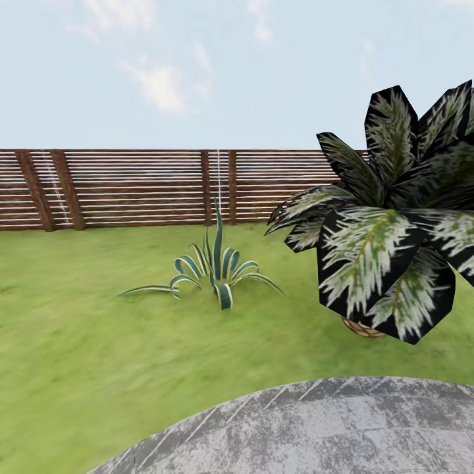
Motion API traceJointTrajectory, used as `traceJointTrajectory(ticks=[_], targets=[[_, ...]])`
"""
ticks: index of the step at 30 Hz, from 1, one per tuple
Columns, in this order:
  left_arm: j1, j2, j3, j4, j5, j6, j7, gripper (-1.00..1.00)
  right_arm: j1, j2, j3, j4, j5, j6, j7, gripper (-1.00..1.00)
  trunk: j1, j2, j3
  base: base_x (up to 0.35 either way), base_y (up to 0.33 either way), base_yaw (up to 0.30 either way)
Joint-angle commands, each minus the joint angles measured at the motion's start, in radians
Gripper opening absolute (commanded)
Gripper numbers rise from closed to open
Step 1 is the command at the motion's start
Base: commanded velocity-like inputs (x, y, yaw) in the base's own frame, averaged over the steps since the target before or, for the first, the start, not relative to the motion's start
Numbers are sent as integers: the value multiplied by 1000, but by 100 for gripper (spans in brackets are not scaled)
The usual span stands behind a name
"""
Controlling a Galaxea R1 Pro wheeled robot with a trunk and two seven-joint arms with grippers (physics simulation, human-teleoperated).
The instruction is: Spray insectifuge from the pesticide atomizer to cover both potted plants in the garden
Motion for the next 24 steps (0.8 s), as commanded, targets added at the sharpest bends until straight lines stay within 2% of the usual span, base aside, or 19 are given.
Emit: traceJointTrajectory(ticks=[1,6,10,19,24], targets=[[0,-3,0,-6,2,-2,-2,100,-4,6,0,-6,-1,-6,-4,100,0,0,0,0,0,0],[-2,-2,-8,-13,2,-2,-2,100,-5,34,-1,-32,0,-17,-3,100,0,0,0,0,0,0],[-3,6,-10,-35,-4,-21,-2,100,-5,35,-3,-55,0,-39,-4,100,0,0,0,0,0,0],[-27,54,-8,-86,-1,-71,2,100,-9,26,-3,-106,2,-89,-6,100,0,0,0,0,0,0],[-56,55,-9,-114,-1,-99,3,100,-28,25,-5,-134,-1,-117,-6,100,0,0,0,0,0,0]])
